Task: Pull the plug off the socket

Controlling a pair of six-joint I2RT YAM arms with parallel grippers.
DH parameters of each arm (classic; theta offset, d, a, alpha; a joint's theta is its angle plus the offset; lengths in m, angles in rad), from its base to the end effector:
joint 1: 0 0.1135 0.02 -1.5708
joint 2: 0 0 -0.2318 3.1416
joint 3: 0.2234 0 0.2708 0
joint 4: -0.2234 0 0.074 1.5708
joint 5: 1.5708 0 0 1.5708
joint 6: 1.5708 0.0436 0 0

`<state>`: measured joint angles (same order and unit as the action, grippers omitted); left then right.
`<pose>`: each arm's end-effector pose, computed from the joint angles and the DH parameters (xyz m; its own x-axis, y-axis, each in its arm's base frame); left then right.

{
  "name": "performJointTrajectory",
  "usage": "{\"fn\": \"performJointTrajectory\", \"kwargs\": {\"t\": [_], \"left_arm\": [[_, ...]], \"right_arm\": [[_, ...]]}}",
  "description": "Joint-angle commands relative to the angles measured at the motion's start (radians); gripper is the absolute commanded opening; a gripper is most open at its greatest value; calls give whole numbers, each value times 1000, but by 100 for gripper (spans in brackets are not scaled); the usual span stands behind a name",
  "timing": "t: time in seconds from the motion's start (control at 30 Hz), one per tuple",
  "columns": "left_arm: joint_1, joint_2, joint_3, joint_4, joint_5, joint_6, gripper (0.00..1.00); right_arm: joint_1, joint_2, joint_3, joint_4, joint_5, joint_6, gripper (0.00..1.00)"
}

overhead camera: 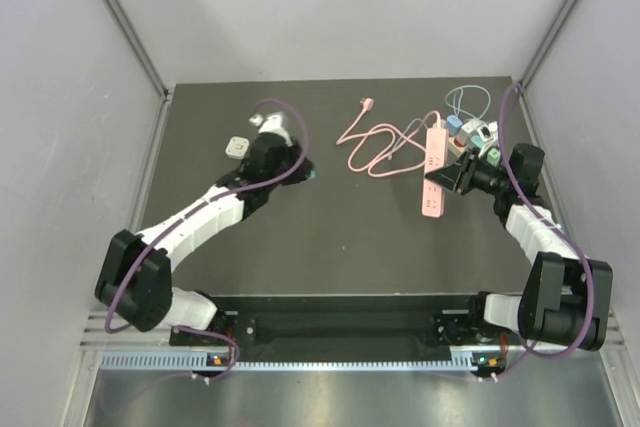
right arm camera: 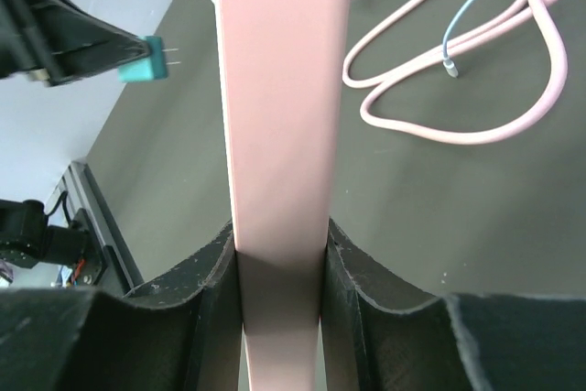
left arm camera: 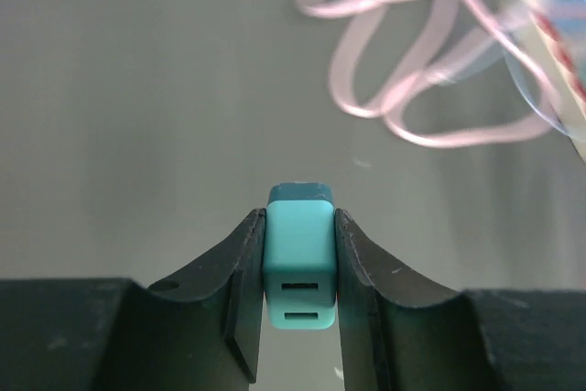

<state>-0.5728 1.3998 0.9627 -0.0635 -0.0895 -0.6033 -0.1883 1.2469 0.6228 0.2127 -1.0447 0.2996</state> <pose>0.2947 -0.1855 0.2281 -0.6010 -0.2848 -0.7468 0.1614 0.8718 -0.4624 0.2855 -0.0160 0.1893 -0.5774 0.2609 -0.7737 -0.5382 0.5910 0.6009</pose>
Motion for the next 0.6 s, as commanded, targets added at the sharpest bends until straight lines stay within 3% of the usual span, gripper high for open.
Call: {"fn": "performJointTrajectory", "kwargs": {"t": [0.0,0.23,0.57], "left_arm": [[114,-81,-122,83,-42,-125,0],[367,-68,-229,160,-35,-167,0],[505,169,-124,180,-93,-107,0]], "right_arm": [[-11,-17,23,113,-55,-5,0],[-17,-12,23,117,-55,1,0],[-22,-9,22,128,-60,15,0]]}}
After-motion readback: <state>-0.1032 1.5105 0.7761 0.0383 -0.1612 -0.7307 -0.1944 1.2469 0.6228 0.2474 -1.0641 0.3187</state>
